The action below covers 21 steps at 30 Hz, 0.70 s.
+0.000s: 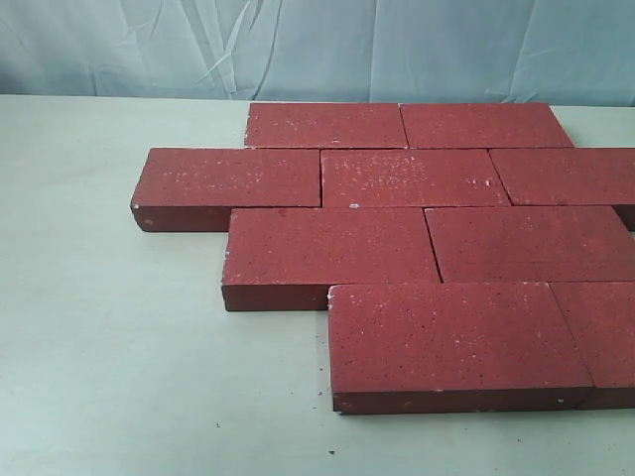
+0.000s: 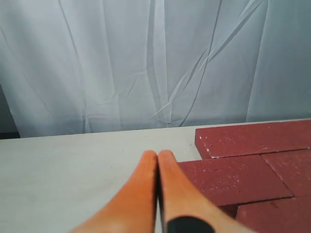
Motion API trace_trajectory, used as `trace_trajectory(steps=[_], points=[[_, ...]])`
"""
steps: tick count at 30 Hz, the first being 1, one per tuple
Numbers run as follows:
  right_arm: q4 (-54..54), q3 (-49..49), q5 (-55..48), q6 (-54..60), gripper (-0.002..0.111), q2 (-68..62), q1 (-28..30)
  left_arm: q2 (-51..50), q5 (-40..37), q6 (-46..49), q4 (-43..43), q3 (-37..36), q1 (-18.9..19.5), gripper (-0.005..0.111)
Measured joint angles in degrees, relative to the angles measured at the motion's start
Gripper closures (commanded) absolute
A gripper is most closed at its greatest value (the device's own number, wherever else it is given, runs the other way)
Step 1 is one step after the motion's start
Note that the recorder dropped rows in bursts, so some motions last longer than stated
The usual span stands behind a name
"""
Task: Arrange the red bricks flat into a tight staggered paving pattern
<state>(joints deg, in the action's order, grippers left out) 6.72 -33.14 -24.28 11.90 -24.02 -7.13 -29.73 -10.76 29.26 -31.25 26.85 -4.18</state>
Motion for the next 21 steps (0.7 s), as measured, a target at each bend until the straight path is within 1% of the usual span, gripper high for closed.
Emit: trace_trajectory(steps=[3, 7, 9, 12, 16, 21], points=[[0.08, 0.0, 0.0, 0.0, 0.109, 0.0, 0.0, 4.28, -2.82, -2.53, 8.08, -0.13, 0.0, 0.107], [0.08, 0.0, 0.0, 0.0, 0.109, 0.0, 0.0, 11.28, -3.2, -9.51, 16.7, -1.36, 0.0, 0.107], [0.08, 0.0, 0.0, 0.0, 0.109, 0.0, 0.0, 14.15, -3.2, -12.23, 19.71, -2.67, 0.0, 0.107], [0.08, 0.0, 0.0, 0.0, 0.109, 0.0, 0.0, 18.21, -3.2, -16.73, 23.72, -5.21, 0.76, 0.107], [0.24, 0.0, 0.0, 0.0, 0.109, 0.0, 0.0, 21.89, -3.3, -25.32, 29.21, -8.68, 2.1, 0.107], [0.24, 0.0, 0.0, 0.0, 0.109, 0.0, 0.0, 24.63, -3.3, -28.64, 30.94, -12.63, 3.3, 0.107]])
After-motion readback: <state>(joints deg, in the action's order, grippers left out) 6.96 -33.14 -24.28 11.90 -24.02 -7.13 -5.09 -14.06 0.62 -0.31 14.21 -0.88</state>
